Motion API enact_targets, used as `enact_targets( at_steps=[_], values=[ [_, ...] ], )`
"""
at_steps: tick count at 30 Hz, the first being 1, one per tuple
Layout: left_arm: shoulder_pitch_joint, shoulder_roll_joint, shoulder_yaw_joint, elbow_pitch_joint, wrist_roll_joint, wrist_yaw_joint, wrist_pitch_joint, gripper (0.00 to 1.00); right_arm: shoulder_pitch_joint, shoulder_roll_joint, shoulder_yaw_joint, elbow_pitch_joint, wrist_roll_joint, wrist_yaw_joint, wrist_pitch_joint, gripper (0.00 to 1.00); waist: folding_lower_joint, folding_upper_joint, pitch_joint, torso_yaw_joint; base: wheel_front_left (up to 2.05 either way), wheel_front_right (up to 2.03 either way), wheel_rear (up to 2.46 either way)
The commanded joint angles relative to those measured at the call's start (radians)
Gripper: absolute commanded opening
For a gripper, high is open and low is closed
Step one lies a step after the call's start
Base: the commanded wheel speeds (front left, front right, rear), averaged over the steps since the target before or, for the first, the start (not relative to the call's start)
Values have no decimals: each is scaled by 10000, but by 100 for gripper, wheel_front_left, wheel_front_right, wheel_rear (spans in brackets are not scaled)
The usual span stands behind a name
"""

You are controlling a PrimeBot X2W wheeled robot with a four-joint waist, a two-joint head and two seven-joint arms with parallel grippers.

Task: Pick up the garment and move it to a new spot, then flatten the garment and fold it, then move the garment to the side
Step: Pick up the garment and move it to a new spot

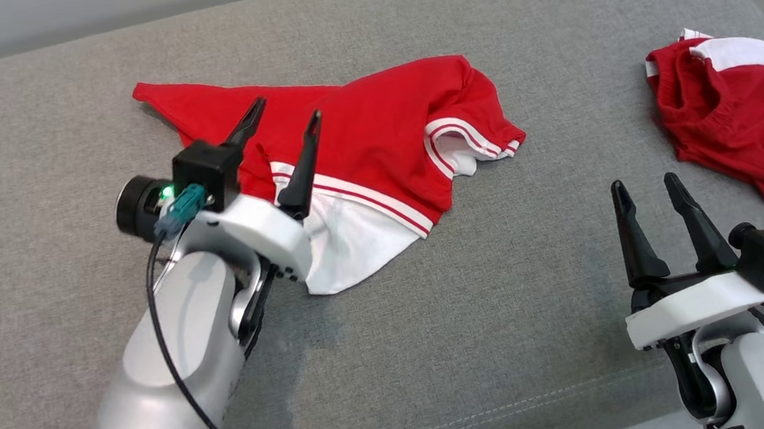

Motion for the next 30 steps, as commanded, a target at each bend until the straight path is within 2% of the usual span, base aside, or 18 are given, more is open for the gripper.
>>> enact_targets(
  at_steps=[1, 7, 11, 21, 25, 30],
  values=[
    [34, 273, 377, -337, 111, 136, -47, 100, 18, -12, 144, -306, -77, 42, -133, 100, 0, 0, -152, 151, 0, 0, 0],
    [1677, 767, 1401, -1610, 666, 476, -47, 100, 92, -169, 80, -509, -474, 42, -133, 100, 0, 0, -529, 524, 0, 0, 0],
    [2773, 870, 2147, -2429, 882, 621, -47, 100, 233, -157, -7, -525, -566, 42, -133, 100, 0, 0, -799, 775, 0, 0, 0],
    [5397, 767, 3593, -4126, 1499, 849, -47, 100, 560, -104, 55, -427, -683, 42, -133, 100, 0, 0, -1502, 999, 0, 0, 0],
    [6118, 633, 4098, -4556, 1677, 1005, -47, 100, 751, -93, 29, -351, -718, 42, -133, 100, 0, 0, -1811, 1050, 0, 0, 0],
    [6710, 426, 4573, -4826, 1779, 958, -47, 100, 983, -76, -39, -341, -746, 42, -133, 100, 0, 0, -2106, 1153, 0, 0, 0]
  ],
)
